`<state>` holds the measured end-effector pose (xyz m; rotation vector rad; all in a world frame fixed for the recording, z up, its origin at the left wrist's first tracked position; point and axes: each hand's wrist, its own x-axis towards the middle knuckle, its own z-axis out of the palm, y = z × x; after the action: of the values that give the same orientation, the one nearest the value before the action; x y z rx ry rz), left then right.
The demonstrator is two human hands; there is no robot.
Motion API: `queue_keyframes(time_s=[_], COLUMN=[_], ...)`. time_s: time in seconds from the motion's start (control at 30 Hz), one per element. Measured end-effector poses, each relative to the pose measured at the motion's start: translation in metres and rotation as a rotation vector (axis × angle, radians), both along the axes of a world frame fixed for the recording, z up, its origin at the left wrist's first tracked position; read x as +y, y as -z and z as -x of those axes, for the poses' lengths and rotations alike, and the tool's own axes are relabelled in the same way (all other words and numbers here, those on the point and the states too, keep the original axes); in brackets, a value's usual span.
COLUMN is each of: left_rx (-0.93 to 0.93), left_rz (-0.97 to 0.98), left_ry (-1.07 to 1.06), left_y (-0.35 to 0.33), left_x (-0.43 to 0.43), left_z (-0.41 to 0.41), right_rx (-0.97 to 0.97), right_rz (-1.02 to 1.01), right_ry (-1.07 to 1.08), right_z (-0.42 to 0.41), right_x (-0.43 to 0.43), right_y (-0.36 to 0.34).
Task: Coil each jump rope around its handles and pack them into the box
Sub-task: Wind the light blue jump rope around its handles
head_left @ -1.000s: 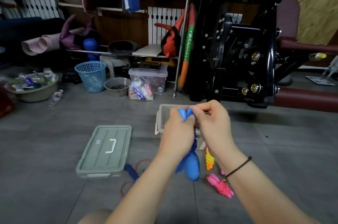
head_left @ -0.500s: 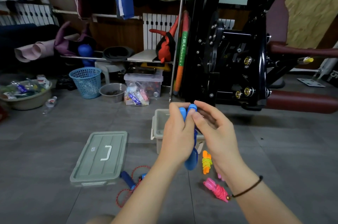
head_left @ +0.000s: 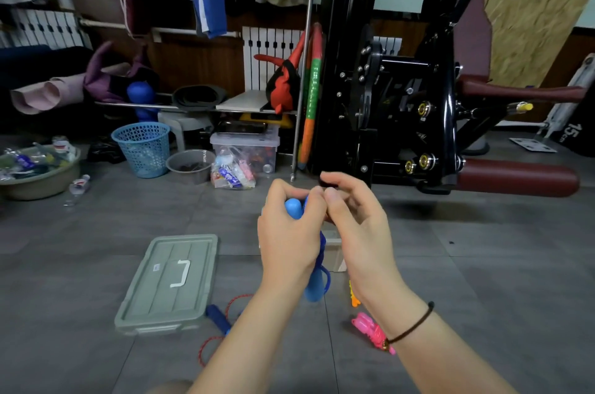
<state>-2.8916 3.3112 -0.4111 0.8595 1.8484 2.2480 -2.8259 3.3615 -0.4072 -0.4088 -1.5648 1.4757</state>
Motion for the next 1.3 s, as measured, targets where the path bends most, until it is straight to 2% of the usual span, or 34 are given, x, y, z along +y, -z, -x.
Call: queue_keyframes(time_s=[0.17,0.3,0.43,0.5,0.63,1.03,1.1,1.3], left_rx=[-0.186,-0.284,-0.287,-0.274,-0.258,-0.306,-0.269,-0.186], left_rz=[-0.075,-0.118,-0.142,-0.135,-0.195,-0.288,-0.287,-0.270], left_ry=[-0.002,0.052,0.079,0.064,0.070,0.104,0.092,0.009], left_y=[-0.003,-0.006,-0.009,-0.010,-0.013,-0.008,-0.007,-0.007], left_x=[0.000,0.001,0.002,0.005,0.008,0.017,0.016,0.014], left_z=[0.010,0.015,0.012,0.011,0.009,0.011,0.013,0.014], right_rx=[-0.016,-0.125,-0.171,-0.153,-0.104,-0.086,-0.070,-0.015], right_rz=[-0.055,-0.034,0.162,0.262,0.324,0.195,0.170,0.137], right_ry=[-0.096,-0.149,-0.209,-0.162,-0.063,0.111,0.139,0.055], right_z=[0.002,0.002,0.006,0.013,0.023,0.037,0.037,0.043], right_x=[-0.009,-0.023,-0.026,-0.026,-0.028,-0.021,-0.021,-0.015], right_y=[0.012,0.027,0.025,0.020,0.011,0.009,0.008,0.011])
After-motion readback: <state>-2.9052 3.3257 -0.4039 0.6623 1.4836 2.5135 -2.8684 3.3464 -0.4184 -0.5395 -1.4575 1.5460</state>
